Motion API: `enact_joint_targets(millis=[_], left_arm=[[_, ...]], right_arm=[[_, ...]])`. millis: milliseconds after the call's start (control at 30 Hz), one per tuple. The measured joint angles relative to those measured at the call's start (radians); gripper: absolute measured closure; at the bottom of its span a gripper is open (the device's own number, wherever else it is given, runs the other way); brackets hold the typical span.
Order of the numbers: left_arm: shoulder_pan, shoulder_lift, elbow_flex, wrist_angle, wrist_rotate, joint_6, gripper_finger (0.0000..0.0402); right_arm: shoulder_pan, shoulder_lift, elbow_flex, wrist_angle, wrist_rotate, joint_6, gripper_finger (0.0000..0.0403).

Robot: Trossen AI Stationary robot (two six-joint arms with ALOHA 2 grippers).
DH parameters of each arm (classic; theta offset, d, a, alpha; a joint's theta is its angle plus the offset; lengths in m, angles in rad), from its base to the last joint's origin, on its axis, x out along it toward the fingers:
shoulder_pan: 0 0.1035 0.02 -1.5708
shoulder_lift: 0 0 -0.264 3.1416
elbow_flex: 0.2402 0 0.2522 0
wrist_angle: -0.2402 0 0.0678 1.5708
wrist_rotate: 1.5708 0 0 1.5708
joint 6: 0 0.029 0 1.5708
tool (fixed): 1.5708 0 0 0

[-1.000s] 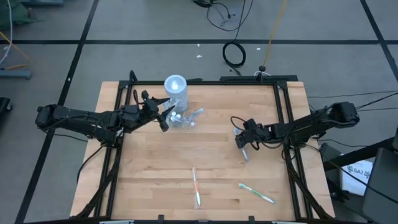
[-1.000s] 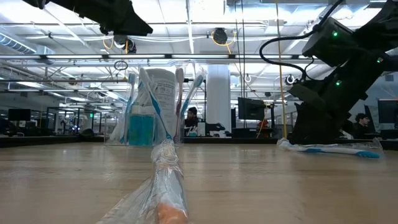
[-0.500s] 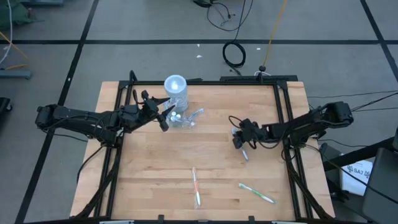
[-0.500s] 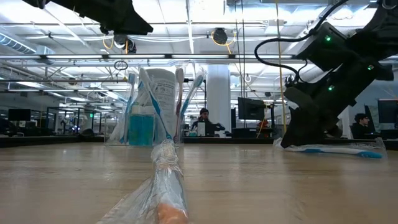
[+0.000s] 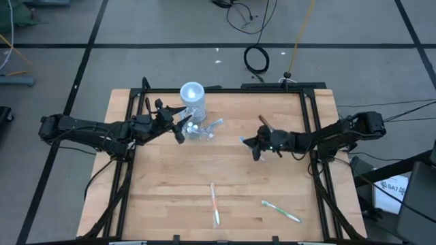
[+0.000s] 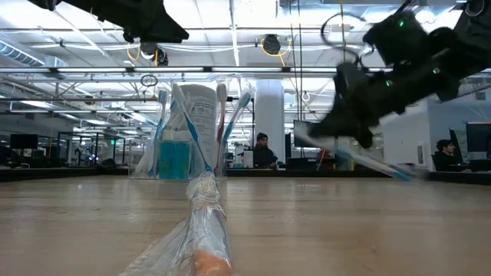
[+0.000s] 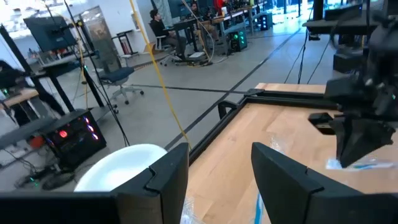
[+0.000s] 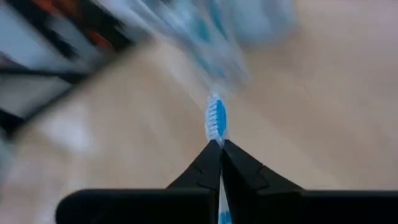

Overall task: Pick & Place toothbrushing station
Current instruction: Put the blue toothbrush into the transparent organizer

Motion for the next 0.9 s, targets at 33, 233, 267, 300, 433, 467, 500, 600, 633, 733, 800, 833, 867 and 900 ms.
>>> enact_joint_targets(millis=[33, 233, 267, 300, 433, 467, 500, 600, 633, 733, 800, 833, 867, 900], left_arm=[[0.000, 0.000, 0.000, 0.000, 0.000, -0.014, 0.0220], [0.000, 0.000, 0.000, -0.005, 0.010, -0.100, 0.0220], [0.000, 0.000, 0.000, -0.012, 0.030, -0.116, 0.0220], [0.000, 0.000, 0.000, -0.019, 0.059, -0.128, 0.0220], [-0.010, 0.001, 0.000, -0.020, 0.251, -0.152, 0.0220], [-0.013, 0.005, 0.000, -0.017, 0.306, -0.160, 0.0220], [-0.018, 0.011, 0.000, -0.014, 0.360, -0.169, 0.0220], [-0.040, 0.052, 0.000, 0.035, 0.495, -0.184, 0.0220], [-0.050, 0.072, 0.000, 0.068, 0.524, -0.185, 0.0220], [-0.079, 0.154, 0.000, 0.186, 0.548, -0.171, 0.0220], [-0.093, 0.225, 0.000, 0.270, 0.538, -0.152, 0.0220], [-0.097, 0.256, 0.000, 0.311, 0.530, -0.143, 0.0220], [-0.098, 0.286, 0.000, 0.358, 0.525, -0.134, 0.0220], [-0.098, 0.313, 0.000, 0.402, 0.522, -0.126, 0.0220]], right_arm=[[0.000, 0.000, 0.000, 0.074, -0.015, -0.036, 0.0401], [0.020, -0.001, 0.001, 0.506, -0.080, -0.277, 0.0402], [0.028, -0.002, 0.001, 0.560, -0.080, -0.314, 0.0402], [0.036, -0.002, 0.003, 0.605, -0.080, -0.348, 0.0402], [0.071, -0.002, 0.050, 0.633, -0.081, -0.487, 0.0402], [0.078, -0.002, 0.069, 0.617, -0.082, -0.512, 0.0402], [0.085, -0.002, 0.090, 0.594, -0.082, -0.534, 0.0402], [0.096, -0.001, 0.167, 0.494, -0.082, -0.560, 0.0402], [0.097, -0.001, 0.193, 0.454, -0.082, -0.561, 0.0402], [0.097, -0.001, 0.260, 0.339, -0.084, -0.561, 0.0403], [0.097, -0.001, 0.291, 0.280, -0.086, -0.561, 0.0403], [0.097, -0.001, 0.300, 0.257, -0.086, -0.561, 0.0403], [0.097, -0.001, 0.305, 0.248, -0.086, -0.561, 0.0403], [0.097, -0.001, 0.307, 0.247, -0.089, -0.566, 0.0403]])
